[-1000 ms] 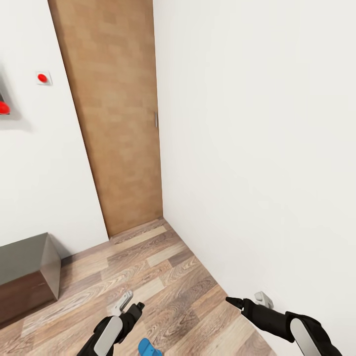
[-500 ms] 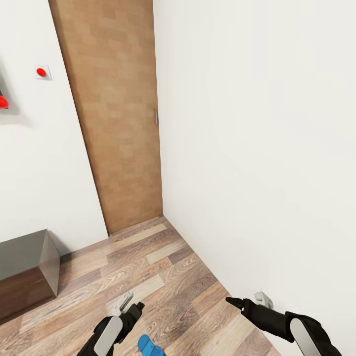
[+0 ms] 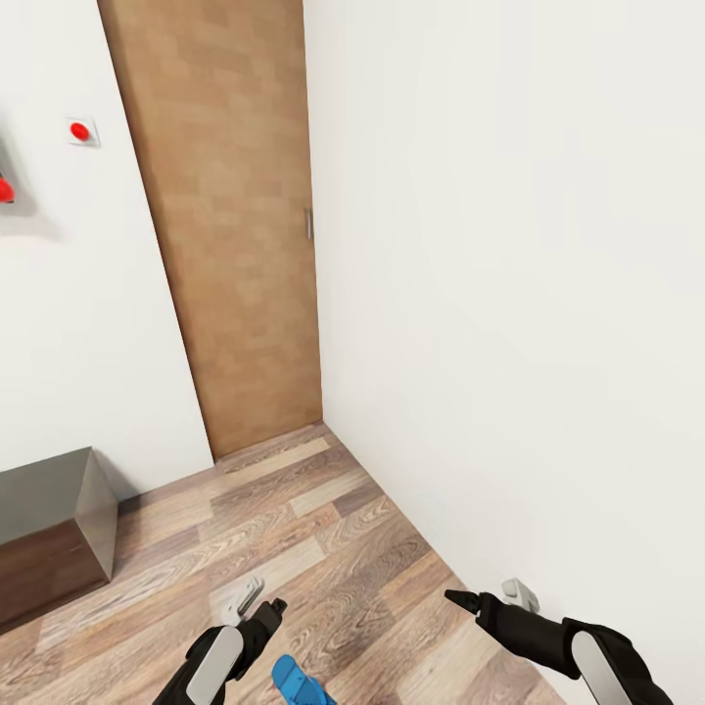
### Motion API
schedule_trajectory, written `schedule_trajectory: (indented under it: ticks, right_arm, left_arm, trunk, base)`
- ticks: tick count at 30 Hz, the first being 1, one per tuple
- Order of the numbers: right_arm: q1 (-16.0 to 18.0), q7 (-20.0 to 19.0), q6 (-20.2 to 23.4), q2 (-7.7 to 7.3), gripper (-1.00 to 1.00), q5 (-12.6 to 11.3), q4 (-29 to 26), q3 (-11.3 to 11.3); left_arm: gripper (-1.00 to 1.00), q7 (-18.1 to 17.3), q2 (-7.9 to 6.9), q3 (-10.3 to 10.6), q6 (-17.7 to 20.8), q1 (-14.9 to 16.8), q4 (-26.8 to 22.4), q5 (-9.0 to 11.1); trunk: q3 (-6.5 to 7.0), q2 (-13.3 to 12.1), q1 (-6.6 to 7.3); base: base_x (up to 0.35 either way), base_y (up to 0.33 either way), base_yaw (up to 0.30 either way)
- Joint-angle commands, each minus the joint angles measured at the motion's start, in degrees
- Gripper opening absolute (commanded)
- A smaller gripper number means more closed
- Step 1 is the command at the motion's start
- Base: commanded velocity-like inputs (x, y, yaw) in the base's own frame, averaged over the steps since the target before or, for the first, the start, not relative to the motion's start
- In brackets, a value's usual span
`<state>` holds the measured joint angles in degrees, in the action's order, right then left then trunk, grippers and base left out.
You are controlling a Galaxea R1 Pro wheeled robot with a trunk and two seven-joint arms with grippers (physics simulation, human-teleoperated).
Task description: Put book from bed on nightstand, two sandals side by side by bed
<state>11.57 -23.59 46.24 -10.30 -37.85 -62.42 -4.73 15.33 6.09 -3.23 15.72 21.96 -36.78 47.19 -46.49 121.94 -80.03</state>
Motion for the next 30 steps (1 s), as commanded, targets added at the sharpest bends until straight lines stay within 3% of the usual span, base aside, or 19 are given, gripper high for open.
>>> schedule_trajectory:
  ticks: [1, 30]
  right_arm:
    - [0.0, -0.2, 0.3, 0.04, 1.00, 0.1, 0.0, -0.1]
    - [0.0, -0.2, 0.0, 0.19, 1.00, 0.1, 0.0, 0.0]
  left_arm:
    - [1.00, 0.3, 0.06, -0.2, 0.3, 0.0, -0.1, 0.5]
    - [1.00, 0.2, 0.07, -0.1, 0.2, 0.0, 2.2, 0.5]
  trunk:
    - [-0.24, 0.4, -0.22]
    - [-5.45, 12.1, -6.59]
  base:
    - [0.000, 0.000, 0.000]
    - [0.000, 0.000, 0.000]
